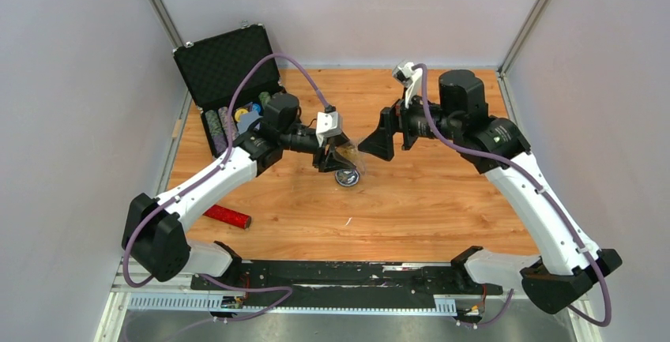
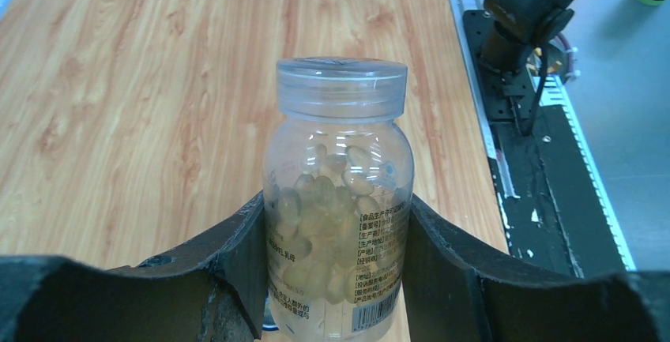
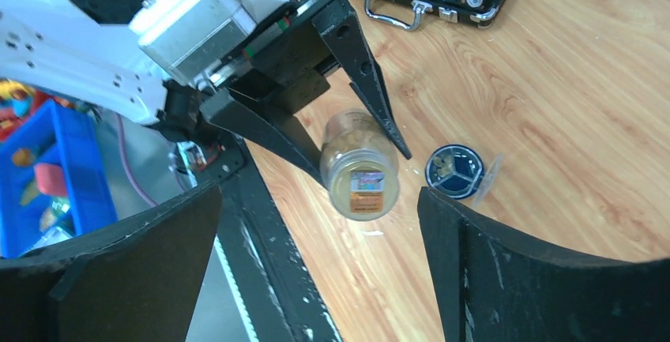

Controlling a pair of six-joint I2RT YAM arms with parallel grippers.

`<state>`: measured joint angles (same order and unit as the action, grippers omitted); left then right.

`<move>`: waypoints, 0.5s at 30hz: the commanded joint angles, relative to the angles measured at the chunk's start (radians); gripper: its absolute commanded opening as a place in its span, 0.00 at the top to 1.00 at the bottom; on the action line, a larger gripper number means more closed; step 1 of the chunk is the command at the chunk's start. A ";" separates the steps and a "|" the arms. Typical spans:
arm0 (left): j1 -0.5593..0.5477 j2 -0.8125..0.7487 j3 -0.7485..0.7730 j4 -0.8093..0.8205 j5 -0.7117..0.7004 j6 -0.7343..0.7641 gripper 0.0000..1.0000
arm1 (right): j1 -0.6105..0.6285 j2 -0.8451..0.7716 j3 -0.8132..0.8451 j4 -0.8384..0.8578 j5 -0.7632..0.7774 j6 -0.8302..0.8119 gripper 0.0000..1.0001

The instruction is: Sort the pills into containers

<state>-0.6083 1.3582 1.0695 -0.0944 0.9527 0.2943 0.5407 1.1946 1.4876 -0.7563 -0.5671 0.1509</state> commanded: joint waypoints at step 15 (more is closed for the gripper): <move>-0.002 -0.013 0.072 -0.036 0.095 0.025 0.95 | 0.002 0.144 0.060 -0.113 -0.083 -0.130 0.32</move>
<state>-0.6083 1.3582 1.0897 -0.1394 1.0241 0.3016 0.5407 1.3357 1.5318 -0.8989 -0.6235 -0.0170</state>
